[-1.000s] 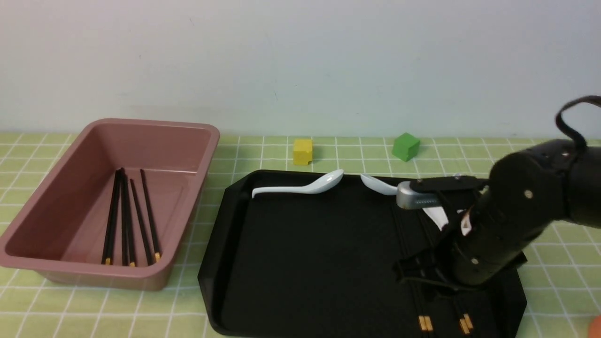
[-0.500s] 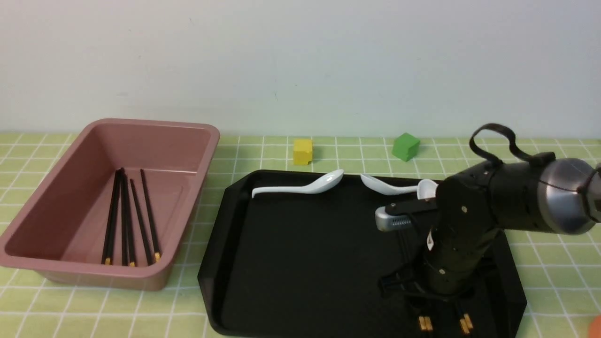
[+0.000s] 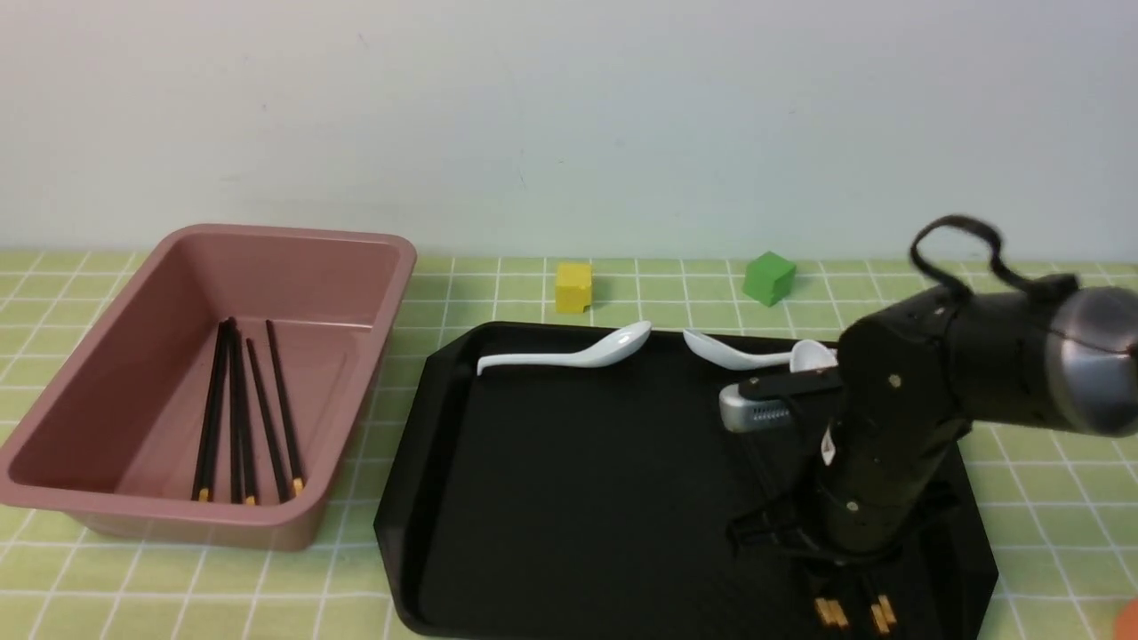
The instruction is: On green tablecloth take chopsticks from black tray and put them in box.
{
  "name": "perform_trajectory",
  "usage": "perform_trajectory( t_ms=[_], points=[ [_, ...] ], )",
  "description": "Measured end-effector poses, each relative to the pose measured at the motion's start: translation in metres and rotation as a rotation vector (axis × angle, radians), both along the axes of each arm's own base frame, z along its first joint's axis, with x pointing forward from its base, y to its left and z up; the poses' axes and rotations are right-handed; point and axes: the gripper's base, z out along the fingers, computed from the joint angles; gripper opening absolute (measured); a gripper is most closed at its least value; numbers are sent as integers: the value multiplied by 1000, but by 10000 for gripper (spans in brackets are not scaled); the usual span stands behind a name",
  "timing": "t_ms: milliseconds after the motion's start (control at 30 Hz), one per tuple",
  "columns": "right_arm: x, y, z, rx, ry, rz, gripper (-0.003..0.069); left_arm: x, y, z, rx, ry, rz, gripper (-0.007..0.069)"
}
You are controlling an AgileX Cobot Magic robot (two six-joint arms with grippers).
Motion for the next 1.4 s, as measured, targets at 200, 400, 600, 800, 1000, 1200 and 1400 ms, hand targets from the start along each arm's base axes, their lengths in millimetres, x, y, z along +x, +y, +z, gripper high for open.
perform_trajectory(
  t_ms=[200, 400, 600, 800, 1000, 1200, 1400],
  points=[
    [-20, -6, 70, 135, -155, -25, 138, 0, 0, 0, 0, 0, 0, 238],
    [-24, 13, 140, 369, -310, 41, 138, 0, 0, 0, 0, 0, 0, 238],
    [-11, 82, 171, 521, -358, 228, 138, 0, 0, 0, 0, 0, 0, 238],
    [12, 170, 153, 564, -362, 367, 138, 0, 0, 0, 0, 0, 0, 238],
    [34, 243, 124, 648, -487, 417, 138, 0, 0, 0, 0, 0, 0, 238],
    [46, 278, 81, 653, -510, 441, 171, 0, 0, 0, 0, 0, 0, 238],
    [52, 265, 78, 545, -460, 493, 232, 0, 0, 0, 0, 0, 0, 238]
  ],
)
